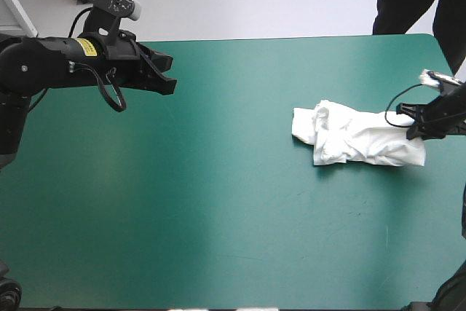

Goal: Fold the cloth

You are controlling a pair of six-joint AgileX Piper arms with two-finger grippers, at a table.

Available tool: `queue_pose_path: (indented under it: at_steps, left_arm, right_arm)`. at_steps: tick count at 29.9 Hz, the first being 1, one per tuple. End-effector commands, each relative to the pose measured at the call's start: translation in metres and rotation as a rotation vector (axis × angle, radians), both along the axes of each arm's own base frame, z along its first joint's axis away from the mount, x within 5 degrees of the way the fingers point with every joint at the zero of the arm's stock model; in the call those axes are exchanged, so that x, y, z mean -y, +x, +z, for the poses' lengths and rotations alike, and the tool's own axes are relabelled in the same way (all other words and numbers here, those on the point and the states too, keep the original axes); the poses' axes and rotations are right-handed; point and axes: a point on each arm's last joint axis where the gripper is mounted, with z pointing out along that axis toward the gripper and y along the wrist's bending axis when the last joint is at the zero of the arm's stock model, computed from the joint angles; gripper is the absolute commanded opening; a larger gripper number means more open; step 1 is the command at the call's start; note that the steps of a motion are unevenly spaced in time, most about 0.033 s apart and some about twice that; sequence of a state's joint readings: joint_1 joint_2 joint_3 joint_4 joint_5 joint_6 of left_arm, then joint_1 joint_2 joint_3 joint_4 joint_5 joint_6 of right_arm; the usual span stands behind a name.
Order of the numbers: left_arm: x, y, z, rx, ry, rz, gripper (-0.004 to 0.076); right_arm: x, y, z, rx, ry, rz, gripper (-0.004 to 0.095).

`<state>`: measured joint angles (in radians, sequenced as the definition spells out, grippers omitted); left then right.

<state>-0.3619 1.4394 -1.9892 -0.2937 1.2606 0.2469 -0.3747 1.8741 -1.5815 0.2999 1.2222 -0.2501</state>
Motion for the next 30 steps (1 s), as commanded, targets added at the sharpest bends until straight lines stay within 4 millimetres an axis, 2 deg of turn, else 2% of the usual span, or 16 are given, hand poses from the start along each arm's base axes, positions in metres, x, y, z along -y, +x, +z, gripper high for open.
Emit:
queue_pose_path:
  at_steps: [1, 6, 13, 16, 18, 20, 24, 26, 27, 30]
  left_arm:
    - [-0.002, -0.022, 0.015, 0.021, -0.047, -0.049, -0.0022]
    - [0.000, -0.024, 0.016, 0.016, -0.067, -0.066, -0.0022]
    - [-0.001, -0.025, 0.016, 0.018, -0.069, -0.067, -0.0022]
    - [-0.001, -0.025, 0.016, 0.019, -0.067, -0.068, -0.0022]
    - [-0.001, -0.025, 0.016, 0.019, -0.067, -0.068, -0.0022]
    - [-0.001, -0.025, 0.017, 0.020, -0.068, -0.068, -0.0022]
    - [-0.002, -0.028, 0.018, 0.028, -0.069, -0.069, -0.0022]
    - [-0.003, -0.029, 0.019, 0.032, -0.065, -0.065, -0.0022]
    - [-0.003, -0.030, 0.020, 0.037, -0.066, -0.065, -0.0022]
    - [-0.007, -0.033, 0.021, 0.056, -0.046, -0.044, -0.0022]
  right_arm:
    - [0.027, -0.022, 0.035, 0.101, -0.030, -0.079, -0.0007]
    - [0.054, -0.033, 0.035, 0.109, -0.042, -0.154, -0.0007]
    - [0.061, -0.032, 0.030, 0.106, -0.080, -0.140, -0.0007]
    - [0.062, -0.029, 0.021, 0.080, -0.060, -0.140, 0.0007]
    - [0.063, -0.028, 0.015, 0.062, -0.049, -0.137, 0.0073]
    - [0.064, -0.028, 0.014, 0.061, -0.051, -0.137, 0.0181]
    - [0.073, -0.034, 0.013, 0.061, -0.035, -0.183, 0.0528]
    - [0.079, -0.037, 0.014, 0.069, -0.002, -0.222, 0.0665]
    - [0.080, -0.040, 0.017, 0.077, 0.026, -0.241, 0.0697]
    - [0.078, -0.043, 0.032, 0.157, 0.096, -0.270, 0.0694]
